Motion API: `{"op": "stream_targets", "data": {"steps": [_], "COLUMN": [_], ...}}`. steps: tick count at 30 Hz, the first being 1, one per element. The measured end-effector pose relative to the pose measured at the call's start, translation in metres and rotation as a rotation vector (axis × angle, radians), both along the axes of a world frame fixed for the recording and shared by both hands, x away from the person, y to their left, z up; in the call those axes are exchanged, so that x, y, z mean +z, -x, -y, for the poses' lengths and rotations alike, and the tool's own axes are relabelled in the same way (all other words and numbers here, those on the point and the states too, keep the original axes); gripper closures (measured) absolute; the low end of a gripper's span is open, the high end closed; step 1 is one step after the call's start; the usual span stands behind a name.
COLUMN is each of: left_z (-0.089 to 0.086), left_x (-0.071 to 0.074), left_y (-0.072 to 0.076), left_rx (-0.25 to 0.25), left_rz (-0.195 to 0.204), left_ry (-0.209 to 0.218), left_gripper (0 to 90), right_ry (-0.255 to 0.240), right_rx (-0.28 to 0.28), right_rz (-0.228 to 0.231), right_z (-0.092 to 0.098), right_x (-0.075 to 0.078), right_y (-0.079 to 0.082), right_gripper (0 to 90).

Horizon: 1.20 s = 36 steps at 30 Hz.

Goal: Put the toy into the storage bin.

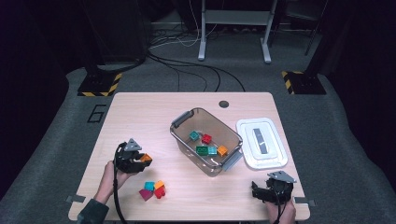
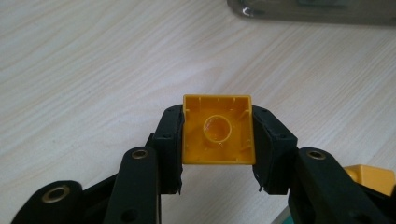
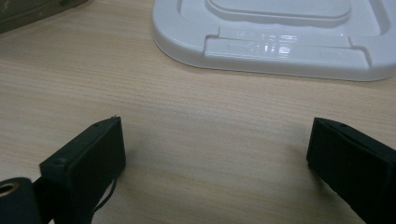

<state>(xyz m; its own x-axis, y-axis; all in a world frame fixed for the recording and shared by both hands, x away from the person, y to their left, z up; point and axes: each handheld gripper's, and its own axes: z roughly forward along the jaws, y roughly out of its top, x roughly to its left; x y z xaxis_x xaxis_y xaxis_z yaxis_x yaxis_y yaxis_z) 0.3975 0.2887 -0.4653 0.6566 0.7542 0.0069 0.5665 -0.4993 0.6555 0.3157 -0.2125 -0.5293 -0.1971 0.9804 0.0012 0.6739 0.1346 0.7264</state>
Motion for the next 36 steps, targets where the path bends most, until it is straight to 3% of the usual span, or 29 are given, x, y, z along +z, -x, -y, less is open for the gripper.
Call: {"op": "stream_targets", "data": {"steps": [36], "left_z": [0.016], "left_x": [0.056], "left_y": [-0.016], "left_rx": [-0.034], "left_rz": [0.119], "left_ry": [0.0], "left_gripper": [58.5], "right_ry": [0.0], "right_rx": [0.0], "right_rz": [0.0], "right_z": [0.0], "right_x": [0.0], "right_y": [0.0], "right_gripper": [3.5]}}
